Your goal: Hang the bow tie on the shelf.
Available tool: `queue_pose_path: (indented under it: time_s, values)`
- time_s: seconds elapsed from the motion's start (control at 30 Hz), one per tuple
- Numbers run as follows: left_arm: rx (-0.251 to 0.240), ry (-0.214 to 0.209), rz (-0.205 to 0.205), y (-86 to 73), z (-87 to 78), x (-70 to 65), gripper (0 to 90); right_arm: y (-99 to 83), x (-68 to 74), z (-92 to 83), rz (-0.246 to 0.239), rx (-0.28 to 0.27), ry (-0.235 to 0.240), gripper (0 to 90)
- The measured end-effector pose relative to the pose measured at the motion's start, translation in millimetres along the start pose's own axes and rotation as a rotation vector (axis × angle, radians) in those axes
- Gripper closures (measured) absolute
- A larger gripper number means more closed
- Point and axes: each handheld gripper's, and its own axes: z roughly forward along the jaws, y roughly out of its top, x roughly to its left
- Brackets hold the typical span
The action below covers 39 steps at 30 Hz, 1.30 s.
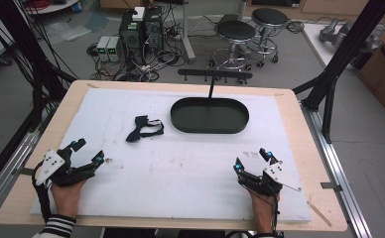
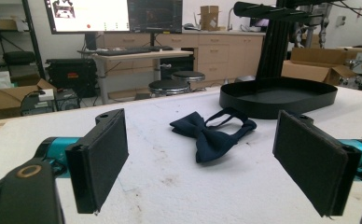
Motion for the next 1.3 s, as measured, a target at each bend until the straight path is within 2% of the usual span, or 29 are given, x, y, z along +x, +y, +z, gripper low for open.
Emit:
queue_pose_path:
  time_s: [0.7, 0.97, 1.2, 1.3]
  values:
    - [-0.001, -0.005, 0.01, 0.0, 0.0, -0.7, 17.1, 0.3, 1.5, 0.9, -0.016, 0.008, 0.002, 10.3]
    - [-0.003, -0.015, -0.002, 0.0, -0.2, 0.4, 17.0, 0.6, 1.5, 1.9, -0.024, 0.011, 0.0, 10.3]
    - [0.0, -0.006, -0.013, 0.2, 0.2, 1.3, 17.0, 0.8, 2.4, 2.2, -0.018, 0.023, 0.0, 10.3]
    - [0.009, 0.013, -0.019, 0.6, 1.3, 1.3, 17.1, 1.0, 1.9, 2.8, -0.02, 0.027, 0.002, 10.3]
